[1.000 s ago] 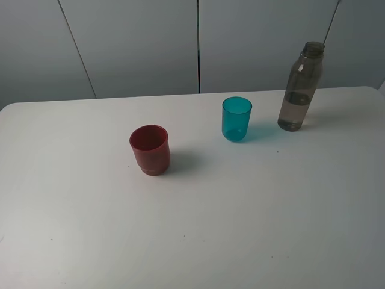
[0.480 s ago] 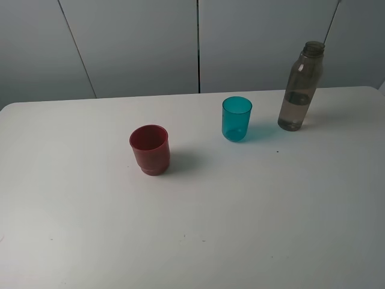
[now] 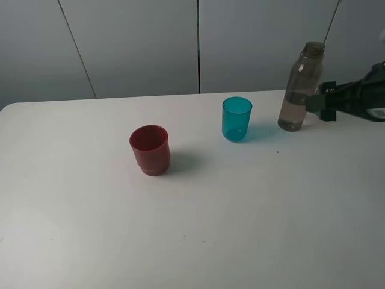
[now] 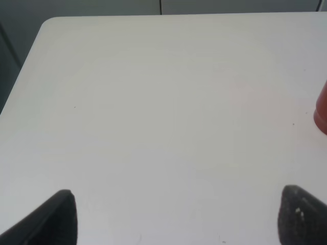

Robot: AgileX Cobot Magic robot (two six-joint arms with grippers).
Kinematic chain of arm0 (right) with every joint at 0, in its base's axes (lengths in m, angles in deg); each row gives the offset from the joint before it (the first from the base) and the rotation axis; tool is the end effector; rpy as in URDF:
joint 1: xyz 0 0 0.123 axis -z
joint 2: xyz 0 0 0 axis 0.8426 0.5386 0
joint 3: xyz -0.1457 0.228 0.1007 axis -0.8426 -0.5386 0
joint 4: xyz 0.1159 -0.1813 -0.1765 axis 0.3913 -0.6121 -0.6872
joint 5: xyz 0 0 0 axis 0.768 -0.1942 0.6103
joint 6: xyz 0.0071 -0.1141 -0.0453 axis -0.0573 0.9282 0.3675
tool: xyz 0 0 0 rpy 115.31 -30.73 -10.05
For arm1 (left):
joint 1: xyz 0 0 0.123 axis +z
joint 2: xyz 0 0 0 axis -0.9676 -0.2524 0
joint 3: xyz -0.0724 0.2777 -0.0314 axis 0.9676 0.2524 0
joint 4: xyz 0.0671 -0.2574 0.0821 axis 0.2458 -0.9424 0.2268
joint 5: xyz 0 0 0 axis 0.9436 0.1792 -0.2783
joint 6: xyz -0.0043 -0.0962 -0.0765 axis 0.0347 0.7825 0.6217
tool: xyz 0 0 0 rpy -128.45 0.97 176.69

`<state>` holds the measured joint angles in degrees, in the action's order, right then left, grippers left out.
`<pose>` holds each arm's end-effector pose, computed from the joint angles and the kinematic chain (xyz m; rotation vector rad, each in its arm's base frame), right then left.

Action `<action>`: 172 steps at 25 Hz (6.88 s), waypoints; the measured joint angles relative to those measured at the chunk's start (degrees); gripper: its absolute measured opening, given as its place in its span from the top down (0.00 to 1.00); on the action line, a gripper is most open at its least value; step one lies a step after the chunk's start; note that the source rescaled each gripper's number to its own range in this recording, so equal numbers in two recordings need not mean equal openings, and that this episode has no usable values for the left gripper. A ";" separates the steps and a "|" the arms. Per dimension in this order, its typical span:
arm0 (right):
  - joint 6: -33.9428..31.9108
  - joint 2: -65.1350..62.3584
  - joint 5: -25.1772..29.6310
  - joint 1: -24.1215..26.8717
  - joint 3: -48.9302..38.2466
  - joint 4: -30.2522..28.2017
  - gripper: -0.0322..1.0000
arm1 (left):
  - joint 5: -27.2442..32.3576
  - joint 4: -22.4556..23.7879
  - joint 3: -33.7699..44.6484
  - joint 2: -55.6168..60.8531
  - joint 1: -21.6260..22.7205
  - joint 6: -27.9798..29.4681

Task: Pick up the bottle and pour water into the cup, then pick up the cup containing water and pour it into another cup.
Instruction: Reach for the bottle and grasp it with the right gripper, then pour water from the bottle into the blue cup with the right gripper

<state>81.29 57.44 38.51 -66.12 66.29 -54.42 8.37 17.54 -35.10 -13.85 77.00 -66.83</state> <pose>0.2692 0.0419 0.1839 -0.1015 2.2789 0.1195 0.0405 0.0029 0.2764 -0.0505 2.0589 0.0251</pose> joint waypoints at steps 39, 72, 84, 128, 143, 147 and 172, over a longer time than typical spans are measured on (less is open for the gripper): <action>1.61 49.71 -71.40 -0.33 3.08 8.37 0.01 | 0.00 0.00 0.00 0.00 0.00 0.00; 1.91 55.49 -68.20 -0.33 13.92 7.07 0.01 | 0.00 0.00 0.00 0.00 0.00 0.12; 1.91 55.49 -66.41 0.47 16.07 7.07 0.01 | 0.00 0.00 0.00 0.00 0.00 0.12; 6.10 54.45 -63.46 0.69 17.91 3.27 0.97 | 0.00 0.00 0.00 0.00 0.00 0.12; 39.89 48.22 -61.69 -2.50 17.91 2.38 0.97 | 0.00 0.00 0.00 0.00 0.00 0.00; 47.68 48.22 -61.56 -3.10 17.91 2.38 0.97 | 0.00 0.00 0.00 0.00 0.00 0.00; 83.28 48.22 -60.62 -3.13 17.91 3.39 0.97 | 0.00 0.00 0.00 0.00 0.00 0.00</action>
<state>164.57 105.66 -22.11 -69.25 84.20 -51.03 8.37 17.54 -35.10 -13.85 77.00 -66.83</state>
